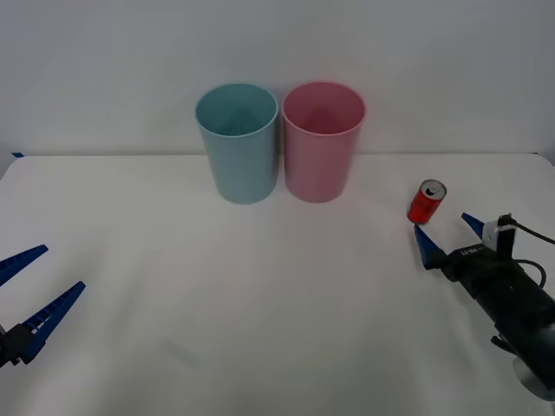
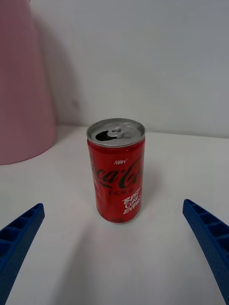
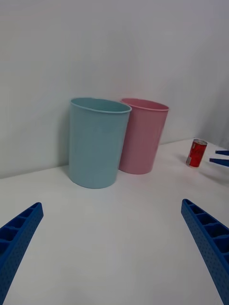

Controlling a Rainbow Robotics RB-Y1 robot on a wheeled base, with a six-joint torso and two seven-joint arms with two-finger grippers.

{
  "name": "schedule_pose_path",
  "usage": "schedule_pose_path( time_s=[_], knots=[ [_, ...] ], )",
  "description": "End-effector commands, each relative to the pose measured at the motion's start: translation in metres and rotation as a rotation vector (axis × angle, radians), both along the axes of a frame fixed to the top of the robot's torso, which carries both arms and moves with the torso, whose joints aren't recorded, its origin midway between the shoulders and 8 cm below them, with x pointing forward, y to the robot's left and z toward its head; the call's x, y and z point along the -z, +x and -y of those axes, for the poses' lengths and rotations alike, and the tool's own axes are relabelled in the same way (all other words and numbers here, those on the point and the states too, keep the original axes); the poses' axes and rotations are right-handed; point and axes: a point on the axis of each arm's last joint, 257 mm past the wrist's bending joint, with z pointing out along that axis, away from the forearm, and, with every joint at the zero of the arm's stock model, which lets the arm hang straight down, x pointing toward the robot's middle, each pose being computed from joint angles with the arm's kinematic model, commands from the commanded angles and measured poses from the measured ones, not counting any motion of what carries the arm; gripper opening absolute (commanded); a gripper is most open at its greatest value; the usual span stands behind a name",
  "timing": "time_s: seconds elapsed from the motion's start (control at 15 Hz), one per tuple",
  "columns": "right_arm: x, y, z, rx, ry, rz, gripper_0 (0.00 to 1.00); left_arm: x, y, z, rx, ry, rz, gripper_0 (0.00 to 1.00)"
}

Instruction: Grasp the object on the table and drop it into the matching bin: aluminum can to the light blue bin, PET bottle to the pink bin.

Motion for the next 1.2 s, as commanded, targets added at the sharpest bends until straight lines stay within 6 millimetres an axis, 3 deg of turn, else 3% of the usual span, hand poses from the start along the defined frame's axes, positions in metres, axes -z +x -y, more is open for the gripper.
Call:
schedule_pose_path(
  time_s=[0.07,0.73,1.2],
  knots=[
    [0.0,0.021,-0.006,0.008,-0.003,-0.005,1.0,0.0,0.0,0.0,0.0,0.0,0.0,1.0],
    [0.006,0.072,-0.016,0.053,-0.015,-0.05,1.0,0.0,0.0,0.0,0.0,0.0,0.0,1.0],
    [0.006,0.078,-0.019,0.07,-0.033,-0.057,1.0,0.0,0.0,0.0,0.0,0.0,0.0,1.0]
  ],
)
